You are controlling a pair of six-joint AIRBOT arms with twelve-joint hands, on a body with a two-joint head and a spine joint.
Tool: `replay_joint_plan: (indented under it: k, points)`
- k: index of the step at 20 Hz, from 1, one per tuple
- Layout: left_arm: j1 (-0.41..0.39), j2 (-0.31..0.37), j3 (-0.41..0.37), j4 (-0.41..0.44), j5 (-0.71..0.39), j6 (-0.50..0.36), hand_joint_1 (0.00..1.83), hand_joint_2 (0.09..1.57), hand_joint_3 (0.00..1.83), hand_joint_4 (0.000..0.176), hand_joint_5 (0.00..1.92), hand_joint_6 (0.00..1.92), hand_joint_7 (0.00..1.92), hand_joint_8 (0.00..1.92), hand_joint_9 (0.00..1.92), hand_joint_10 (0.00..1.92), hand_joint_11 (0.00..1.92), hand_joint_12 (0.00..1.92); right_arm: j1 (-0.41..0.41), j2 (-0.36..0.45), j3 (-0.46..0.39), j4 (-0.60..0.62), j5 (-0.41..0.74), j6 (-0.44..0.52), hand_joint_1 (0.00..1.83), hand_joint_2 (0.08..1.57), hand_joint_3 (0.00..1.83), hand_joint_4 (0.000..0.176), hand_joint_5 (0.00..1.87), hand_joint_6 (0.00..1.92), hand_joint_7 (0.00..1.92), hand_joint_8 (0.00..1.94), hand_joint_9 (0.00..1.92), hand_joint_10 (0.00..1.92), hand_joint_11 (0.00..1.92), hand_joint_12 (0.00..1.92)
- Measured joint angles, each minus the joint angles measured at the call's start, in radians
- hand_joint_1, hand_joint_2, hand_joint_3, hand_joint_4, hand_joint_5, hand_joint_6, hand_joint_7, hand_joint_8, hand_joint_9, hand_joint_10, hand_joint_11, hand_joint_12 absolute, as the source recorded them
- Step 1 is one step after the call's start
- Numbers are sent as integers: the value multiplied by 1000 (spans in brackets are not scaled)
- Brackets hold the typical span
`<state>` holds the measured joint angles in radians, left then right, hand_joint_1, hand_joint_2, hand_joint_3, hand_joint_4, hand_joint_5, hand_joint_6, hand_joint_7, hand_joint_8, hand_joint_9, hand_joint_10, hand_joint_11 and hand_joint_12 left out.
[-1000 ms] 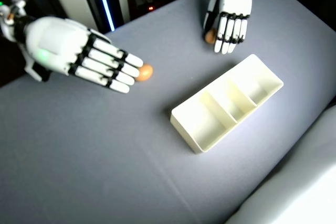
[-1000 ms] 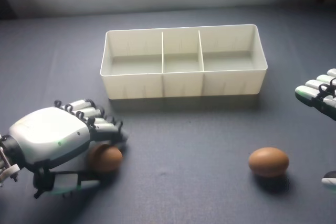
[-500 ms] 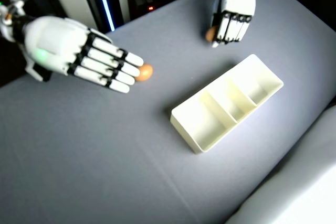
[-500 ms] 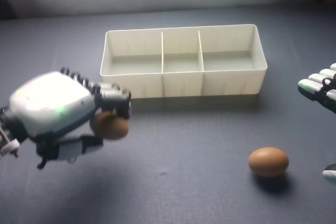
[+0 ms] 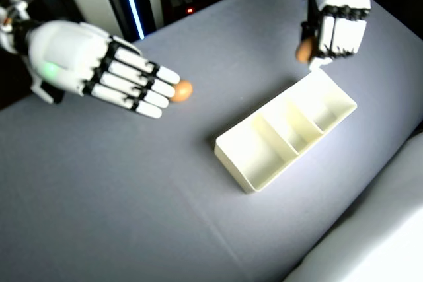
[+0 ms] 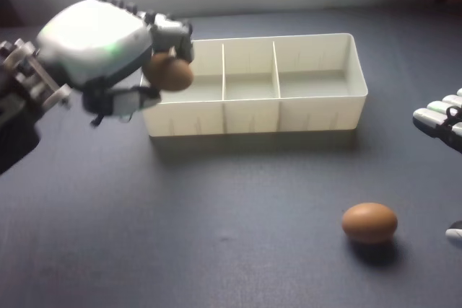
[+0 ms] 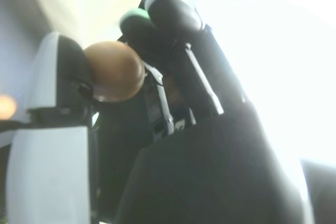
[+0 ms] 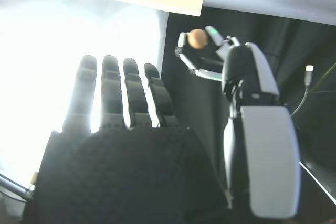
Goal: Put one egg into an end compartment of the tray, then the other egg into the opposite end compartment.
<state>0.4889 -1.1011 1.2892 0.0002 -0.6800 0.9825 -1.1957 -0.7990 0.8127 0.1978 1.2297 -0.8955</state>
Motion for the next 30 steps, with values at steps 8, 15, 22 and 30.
replay_joint_plan:
  k: [8,15,22,30]
  points:
    - [-115,-125,152,-78,272,143,481,1181,4,88,15,573,100,191,2,338,0,1375,0,-10,11,-8,0,14,584,1194,24,0,0,0,0,0,0,0,0,0]
    - [-71,-84,76,-82,200,144,229,1273,8,123,0,0,0,0,0,0,0,276,0,-10,13,-58,0,56,575,1184,11,0,0,0,0,0,0,0,0,0]
    - [142,124,-137,-65,-182,91,334,1368,12,124,103,36,0,0,0,0,17,19,88,-69,72,-144,-111,111,623,1161,0,0,0,0,11,4,31,15,14,7]
    - [411,250,-276,-134,-436,62,662,1405,0,0,265,6,177,0,110,13,0,696,184,-197,171,-164,-339,114,760,1189,5,0,110,13,275,28,138,370,0,805]
